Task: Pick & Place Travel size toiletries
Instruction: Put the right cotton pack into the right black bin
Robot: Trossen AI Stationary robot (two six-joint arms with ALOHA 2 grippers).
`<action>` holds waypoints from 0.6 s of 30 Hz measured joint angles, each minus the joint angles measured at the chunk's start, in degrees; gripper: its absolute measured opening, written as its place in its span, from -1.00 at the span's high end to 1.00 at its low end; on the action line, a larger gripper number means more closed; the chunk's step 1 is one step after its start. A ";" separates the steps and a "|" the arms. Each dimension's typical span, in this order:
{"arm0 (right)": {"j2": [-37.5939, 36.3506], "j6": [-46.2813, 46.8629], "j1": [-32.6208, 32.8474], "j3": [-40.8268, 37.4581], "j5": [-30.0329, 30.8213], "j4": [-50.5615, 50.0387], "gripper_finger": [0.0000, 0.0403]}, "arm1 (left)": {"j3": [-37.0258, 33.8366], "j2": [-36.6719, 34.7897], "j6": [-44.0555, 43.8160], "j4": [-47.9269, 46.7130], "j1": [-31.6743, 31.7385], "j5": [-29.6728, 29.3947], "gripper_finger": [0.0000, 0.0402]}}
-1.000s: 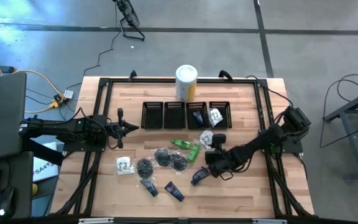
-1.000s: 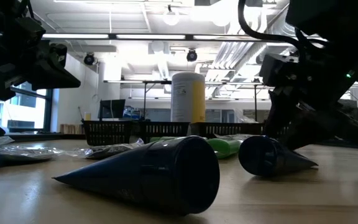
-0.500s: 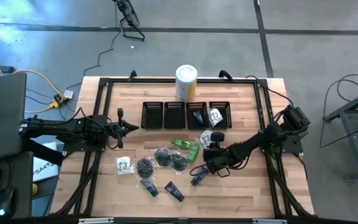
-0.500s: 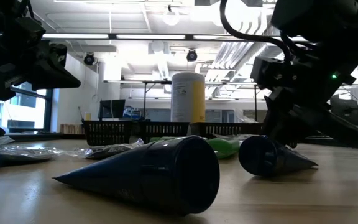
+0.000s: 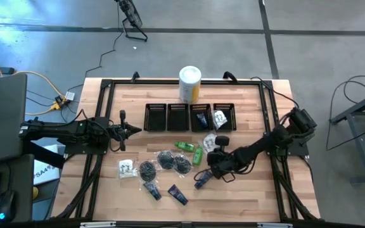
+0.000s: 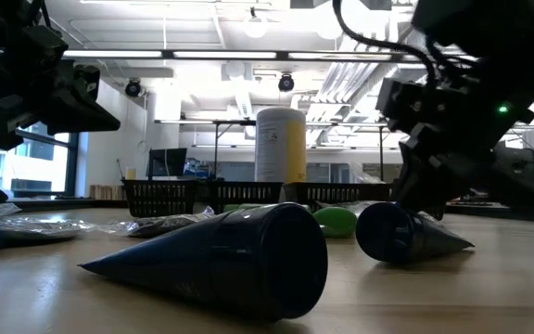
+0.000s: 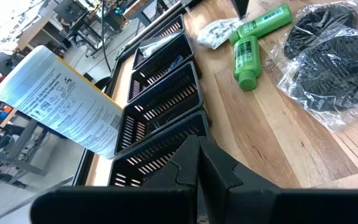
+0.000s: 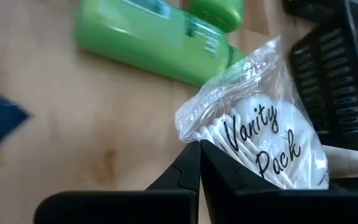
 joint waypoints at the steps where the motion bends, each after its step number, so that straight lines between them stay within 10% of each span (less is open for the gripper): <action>1: -0.27 0.02 0.45 0.00 0.18 0.13 0.99 | 0.00 0.02 0.00 0.00 0.01 0.00 0.99; 18: -9.66 7.82 3.85 0.04 9.38 0.92 0.99 | 0.00 0.02 -0.15 0.17 0.01 -0.03 0.99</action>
